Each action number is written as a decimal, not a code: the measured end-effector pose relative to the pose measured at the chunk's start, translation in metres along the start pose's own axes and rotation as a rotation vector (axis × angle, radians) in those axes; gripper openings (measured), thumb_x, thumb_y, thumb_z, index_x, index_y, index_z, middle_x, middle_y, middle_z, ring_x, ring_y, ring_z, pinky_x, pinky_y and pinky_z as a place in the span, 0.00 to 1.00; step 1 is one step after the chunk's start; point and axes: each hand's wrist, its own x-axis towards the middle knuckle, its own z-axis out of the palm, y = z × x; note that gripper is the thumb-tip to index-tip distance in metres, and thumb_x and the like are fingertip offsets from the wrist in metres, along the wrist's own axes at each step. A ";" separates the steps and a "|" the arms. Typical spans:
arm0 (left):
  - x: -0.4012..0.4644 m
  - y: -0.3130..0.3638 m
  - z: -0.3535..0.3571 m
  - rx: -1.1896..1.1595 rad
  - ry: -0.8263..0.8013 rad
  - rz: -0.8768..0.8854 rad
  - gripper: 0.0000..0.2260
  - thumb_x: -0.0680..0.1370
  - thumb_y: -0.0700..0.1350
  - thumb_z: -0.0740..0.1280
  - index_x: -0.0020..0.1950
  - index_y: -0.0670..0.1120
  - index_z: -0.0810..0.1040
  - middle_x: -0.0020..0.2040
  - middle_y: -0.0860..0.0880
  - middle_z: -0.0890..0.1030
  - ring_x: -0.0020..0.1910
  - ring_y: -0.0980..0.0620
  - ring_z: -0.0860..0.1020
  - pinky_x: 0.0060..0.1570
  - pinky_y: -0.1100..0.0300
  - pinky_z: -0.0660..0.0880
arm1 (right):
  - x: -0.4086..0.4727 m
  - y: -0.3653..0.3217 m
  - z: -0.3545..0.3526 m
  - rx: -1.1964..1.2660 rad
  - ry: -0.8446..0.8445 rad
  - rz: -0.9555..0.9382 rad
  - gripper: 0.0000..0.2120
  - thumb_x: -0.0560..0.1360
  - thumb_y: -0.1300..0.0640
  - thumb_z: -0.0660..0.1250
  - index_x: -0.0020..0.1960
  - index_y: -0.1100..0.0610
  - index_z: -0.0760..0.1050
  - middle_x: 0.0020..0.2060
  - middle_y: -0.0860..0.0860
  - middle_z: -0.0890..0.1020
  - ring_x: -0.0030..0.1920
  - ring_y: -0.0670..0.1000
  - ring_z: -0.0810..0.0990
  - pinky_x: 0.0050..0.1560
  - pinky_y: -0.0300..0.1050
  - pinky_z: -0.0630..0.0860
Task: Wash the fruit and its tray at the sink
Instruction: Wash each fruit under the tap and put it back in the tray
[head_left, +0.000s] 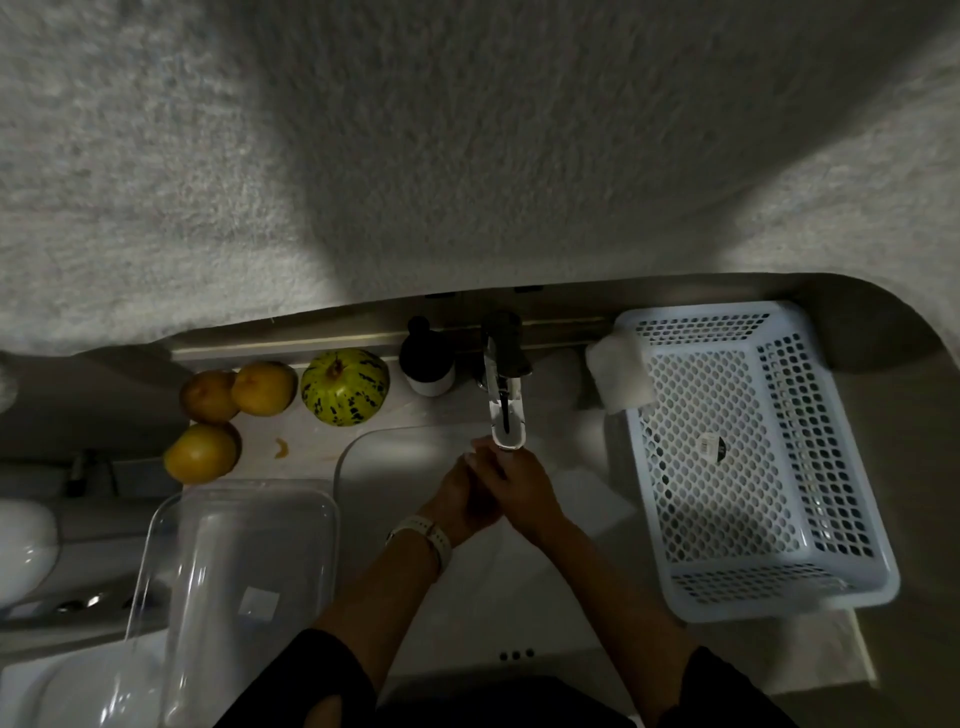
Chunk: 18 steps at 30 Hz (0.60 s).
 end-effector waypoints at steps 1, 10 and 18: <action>-0.001 0.001 -0.002 0.023 -0.003 0.014 0.17 0.83 0.51 0.54 0.48 0.43 0.77 0.41 0.45 0.84 0.38 0.51 0.84 0.36 0.59 0.80 | 0.002 -0.002 0.002 -0.009 -0.018 0.012 0.13 0.79 0.49 0.63 0.56 0.56 0.78 0.50 0.54 0.82 0.51 0.51 0.80 0.53 0.47 0.76; -0.015 0.014 0.000 0.036 0.033 -0.068 0.16 0.81 0.53 0.60 0.54 0.41 0.77 0.40 0.43 0.84 0.44 0.47 0.79 0.38 0.56 0.80 | 0.014 -0.019 -0.006 0.324 0.049 0.356 0.16 0.80 0.48 0.62 0.62 0.56 0.75 0.56 0.55 0.80 0.55 0.53 0.79 0.57 0.48 0.74; -0.009 0.005 0.015 0.258 -0.073 -0.006 0.11 0.82 0.48 0.59 0.55 0.43 0.76 0.59 0.40 0.77 0.57 0.43 0.77 0.56 0.48 0.75 | -0.008 -0.004 -0.027 0.308 0.021 0.171 0.14 0.83 0.54 0.53 0.64 0.55 0.72 0.57 0.51 0.79 0.57 0.48 0.79 0.55 0.36 0.74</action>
